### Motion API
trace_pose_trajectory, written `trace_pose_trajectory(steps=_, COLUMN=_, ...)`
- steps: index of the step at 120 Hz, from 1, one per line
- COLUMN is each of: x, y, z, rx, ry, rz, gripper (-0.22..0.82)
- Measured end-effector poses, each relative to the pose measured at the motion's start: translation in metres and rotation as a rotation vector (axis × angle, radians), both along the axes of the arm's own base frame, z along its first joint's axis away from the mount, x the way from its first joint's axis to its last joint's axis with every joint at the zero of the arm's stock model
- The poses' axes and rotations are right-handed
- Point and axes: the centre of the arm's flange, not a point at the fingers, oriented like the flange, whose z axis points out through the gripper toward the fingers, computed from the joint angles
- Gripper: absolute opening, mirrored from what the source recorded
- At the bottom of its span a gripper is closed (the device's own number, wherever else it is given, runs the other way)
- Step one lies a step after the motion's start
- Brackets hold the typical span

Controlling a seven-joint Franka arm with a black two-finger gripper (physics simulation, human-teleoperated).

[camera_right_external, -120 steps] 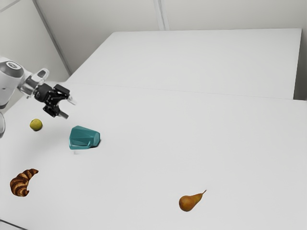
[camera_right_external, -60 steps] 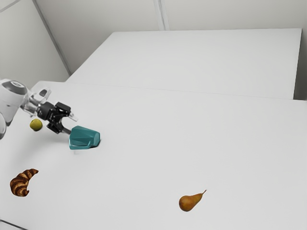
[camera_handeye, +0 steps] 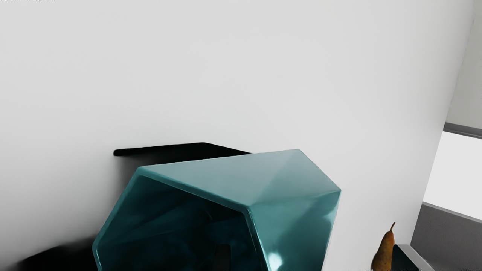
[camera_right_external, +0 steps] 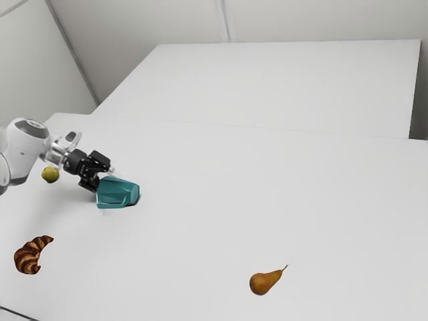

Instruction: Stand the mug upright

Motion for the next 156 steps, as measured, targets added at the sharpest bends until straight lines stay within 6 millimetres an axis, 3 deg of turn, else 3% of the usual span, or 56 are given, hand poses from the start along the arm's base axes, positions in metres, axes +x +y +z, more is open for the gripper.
trace_pose_trajectory(steps=23, x=0.006, y=-0.012, z=0.014, rx=0.005, ry=-0.023, rz=-0.020, gripper=0.08)
trace_pose_trajectory(steps=36, x=0.009, y=-0.017, z=0.018, rx=0.003, ry=-0.031, rz=-0.030, gripper=-0.04)
trace_pose_trajectory(steps=73, x=0.015, y=-0.029, z=0.029, rx=0.002, ry=-0.039, rz=-0.046, gripper=-0.15)
trace_pose_trajectory(steps=84, x=0.019, y=-0.037, z=0.044, rx=0.019, ry=-0.052, rz=-0.060, gripper=-0.16)
trace_pose_trajectory(steps=103, x=0.044, y=-0.111, z=0.110, rx=0.184, ry=-0.133, rz=-0.214, gripper=-0.17)
trace_pose_trajectory(steps=120, x=0.044, y=-0.188, z=0.145, rx=0.431, ry=-0.179, rz=-0.395, gripper=-0.17)
trace_pose_trajectory(steps=136, x=0.034, y=-0.256, z=0.152, rx=0.681, ry=-0.207, rz=-0.585, gripper=-0.18)
trace_pose_trajectory(steps=156, x=0.027, y=-0.306, z=0.123, rx=0.905, ry=-0.227, rz=-0.709, gripper=-0.18)
